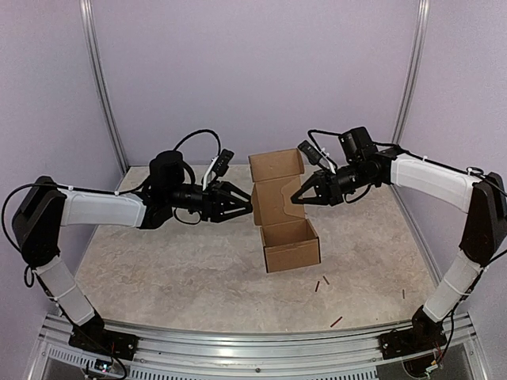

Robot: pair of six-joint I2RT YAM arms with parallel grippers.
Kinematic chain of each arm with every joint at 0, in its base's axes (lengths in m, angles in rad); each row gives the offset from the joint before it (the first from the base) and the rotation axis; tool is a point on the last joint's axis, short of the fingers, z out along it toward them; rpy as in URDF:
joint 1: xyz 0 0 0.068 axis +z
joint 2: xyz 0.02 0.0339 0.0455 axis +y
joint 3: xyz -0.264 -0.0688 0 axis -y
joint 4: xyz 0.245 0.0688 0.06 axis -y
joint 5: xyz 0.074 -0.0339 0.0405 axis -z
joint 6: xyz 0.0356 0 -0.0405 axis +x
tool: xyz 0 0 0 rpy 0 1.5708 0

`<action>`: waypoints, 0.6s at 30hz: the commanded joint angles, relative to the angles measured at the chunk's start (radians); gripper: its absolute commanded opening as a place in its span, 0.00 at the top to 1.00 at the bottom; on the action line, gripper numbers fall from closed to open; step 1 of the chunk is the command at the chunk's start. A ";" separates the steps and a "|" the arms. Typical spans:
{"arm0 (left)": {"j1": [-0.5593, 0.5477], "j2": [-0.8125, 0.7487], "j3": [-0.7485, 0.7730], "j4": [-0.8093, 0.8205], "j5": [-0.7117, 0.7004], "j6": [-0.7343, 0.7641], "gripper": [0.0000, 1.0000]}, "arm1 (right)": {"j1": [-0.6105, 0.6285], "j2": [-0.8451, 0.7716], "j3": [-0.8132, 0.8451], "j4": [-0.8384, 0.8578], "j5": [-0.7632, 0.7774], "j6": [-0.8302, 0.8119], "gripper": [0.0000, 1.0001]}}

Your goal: Fold the paper box

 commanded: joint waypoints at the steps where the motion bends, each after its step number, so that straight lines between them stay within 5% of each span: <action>1: -0.037 0.051 0.049 0.062 0.031 -0.021 0.51 | -0.018 -0.017 -0.021 0.026 0.037 0.024 1.00; 13: -0.058 0.129 0.092 0.146 -0.026 -0.078 0.53 | -0.012 -0.040 -0.045 0.039 -0.071 0.036 1.00; 18: -0.047 -0.020 0.017 -0.045 -0.146 0.075 0.46 | -0.015 -0.041 -0.044 -0.014 -0.002 -0.031 1.00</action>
